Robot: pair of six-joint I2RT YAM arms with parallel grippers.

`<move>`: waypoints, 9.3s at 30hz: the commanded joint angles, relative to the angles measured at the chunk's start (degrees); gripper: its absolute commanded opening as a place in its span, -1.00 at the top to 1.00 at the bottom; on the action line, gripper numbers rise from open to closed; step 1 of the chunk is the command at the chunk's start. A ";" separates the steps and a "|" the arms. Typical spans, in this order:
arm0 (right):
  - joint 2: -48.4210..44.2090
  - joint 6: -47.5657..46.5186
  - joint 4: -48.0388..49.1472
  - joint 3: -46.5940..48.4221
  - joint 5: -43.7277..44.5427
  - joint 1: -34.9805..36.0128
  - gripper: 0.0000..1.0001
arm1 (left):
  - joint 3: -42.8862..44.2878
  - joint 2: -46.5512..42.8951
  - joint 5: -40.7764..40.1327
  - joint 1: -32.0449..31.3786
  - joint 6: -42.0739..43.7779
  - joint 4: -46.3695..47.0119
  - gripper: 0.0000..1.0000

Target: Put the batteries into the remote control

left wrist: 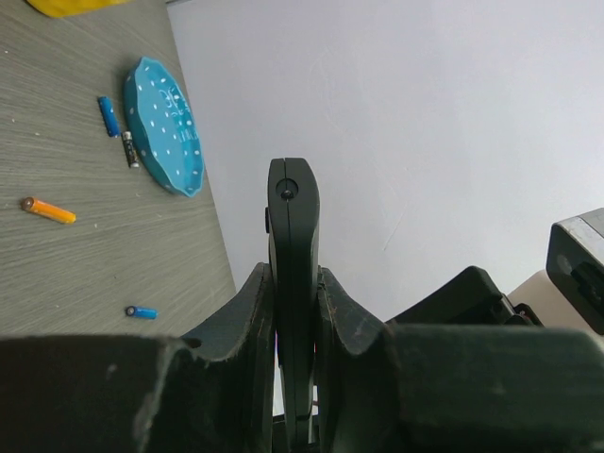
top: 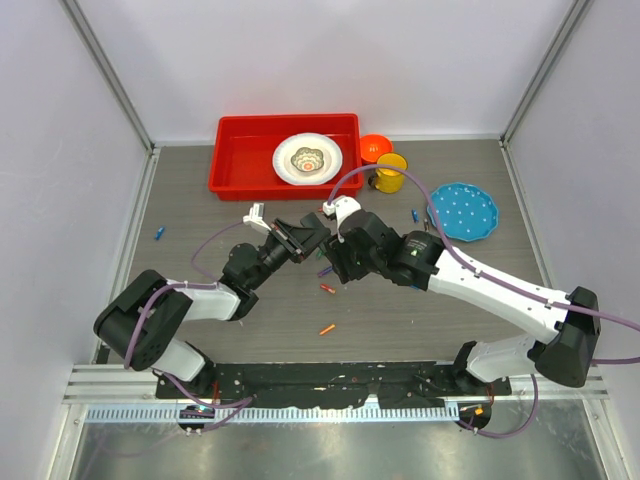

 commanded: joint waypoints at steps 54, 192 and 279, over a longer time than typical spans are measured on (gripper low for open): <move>0.45 10.46 14.54 -22.07 3.42 -14.87 0.17 | -9.72 -32.29 2.59 8.21 10.08 -26.51 1.00; 24.80 -1.14 29.32 -11.19 -1.77 0.33 0.26 | -21.24 -59.81 5.31 8.56 15.09 -33.28 1.00; -10.88 2.20 34.68 -18.39 9.13 8.94 0.99 | -3.40 -4.26 12.52 2.94 1.56 18.58 1.00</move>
